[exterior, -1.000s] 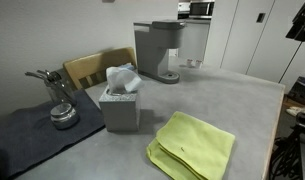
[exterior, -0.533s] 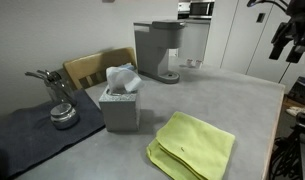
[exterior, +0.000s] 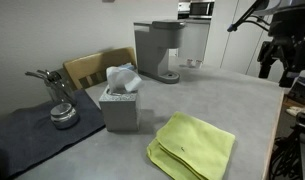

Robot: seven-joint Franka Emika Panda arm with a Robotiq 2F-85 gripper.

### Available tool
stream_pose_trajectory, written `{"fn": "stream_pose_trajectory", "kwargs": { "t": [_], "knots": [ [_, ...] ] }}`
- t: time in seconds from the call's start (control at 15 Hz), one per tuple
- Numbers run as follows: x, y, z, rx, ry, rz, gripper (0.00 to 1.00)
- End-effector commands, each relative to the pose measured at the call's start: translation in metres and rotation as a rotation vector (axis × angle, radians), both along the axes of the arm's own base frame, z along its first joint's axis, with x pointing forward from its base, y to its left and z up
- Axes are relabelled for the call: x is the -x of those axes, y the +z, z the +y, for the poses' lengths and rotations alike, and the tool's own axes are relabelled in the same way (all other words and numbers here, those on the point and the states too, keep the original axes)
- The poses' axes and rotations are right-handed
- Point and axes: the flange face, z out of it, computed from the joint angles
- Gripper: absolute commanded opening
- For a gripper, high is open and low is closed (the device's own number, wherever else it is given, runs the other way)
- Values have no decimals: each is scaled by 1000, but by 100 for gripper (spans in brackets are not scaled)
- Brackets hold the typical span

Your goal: Unfold the cloth

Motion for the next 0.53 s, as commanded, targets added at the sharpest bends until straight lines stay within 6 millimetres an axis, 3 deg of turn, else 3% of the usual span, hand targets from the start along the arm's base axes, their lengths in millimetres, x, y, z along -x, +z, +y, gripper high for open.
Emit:
{"fn": "stream_pose_trajectory", "kwargs": {
  "t": [0.0,0.2,0.47],
  "knots": [
    [-1,-2,2,4,4,4,100],
    [-1,-4,-4,2,-23,3,100],
    [-8,-22,28,-21,32,35,100]
  ]
}}
